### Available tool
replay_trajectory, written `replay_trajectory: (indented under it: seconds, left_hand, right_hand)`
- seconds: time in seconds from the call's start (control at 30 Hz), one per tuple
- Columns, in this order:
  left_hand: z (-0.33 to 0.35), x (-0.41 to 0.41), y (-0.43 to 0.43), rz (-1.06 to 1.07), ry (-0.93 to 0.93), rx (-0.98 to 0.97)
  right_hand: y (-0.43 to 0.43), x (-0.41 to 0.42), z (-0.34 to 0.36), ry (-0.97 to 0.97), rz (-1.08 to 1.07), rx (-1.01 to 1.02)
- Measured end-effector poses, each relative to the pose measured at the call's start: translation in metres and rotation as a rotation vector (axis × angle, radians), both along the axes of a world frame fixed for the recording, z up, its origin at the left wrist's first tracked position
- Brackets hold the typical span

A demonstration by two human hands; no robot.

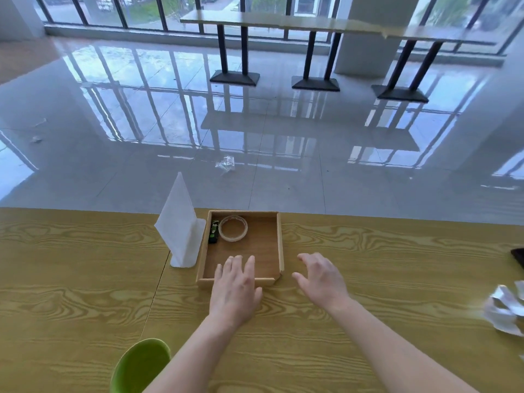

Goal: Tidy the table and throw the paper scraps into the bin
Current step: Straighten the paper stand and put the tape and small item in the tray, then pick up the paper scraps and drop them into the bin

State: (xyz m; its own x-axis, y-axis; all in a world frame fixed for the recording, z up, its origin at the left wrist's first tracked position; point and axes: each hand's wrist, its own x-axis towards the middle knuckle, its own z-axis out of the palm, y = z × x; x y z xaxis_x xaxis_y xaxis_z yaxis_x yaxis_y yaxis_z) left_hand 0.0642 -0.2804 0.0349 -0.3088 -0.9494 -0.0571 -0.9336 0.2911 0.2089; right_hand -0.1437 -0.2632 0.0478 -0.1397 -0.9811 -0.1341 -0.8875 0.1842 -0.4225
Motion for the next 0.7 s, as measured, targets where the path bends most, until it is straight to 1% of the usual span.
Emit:
replay_trajectory:
  seconds: [0.1, 0.33, 0.5, 0.7]
  left_hand:
    - [0.007, -0.016, 0.006, -0.07, -0.007, 0.003]
    - [0.027, -0.063, 0.028, -0.224, 0.009, -0.03]
    - [0.041, -0.113, 0.052, -0.306, 0.009, -0.046]
    - [0.048, -0.191, 0.092, -0.363, 0.005, -0.067]
  right_hand:
    - [0.021, -0.006, 0.006, 0.046, -0.021, -0.014]
    - [0.069, -0.039, 0.025, 0.075, -0.132, -0.018]
    - [0.102, -0.085, 0.037, 0.054, -0.202, -0.035]
    - [0.146, -0.157, 0.043, 0.016, -0.268, -0.048]
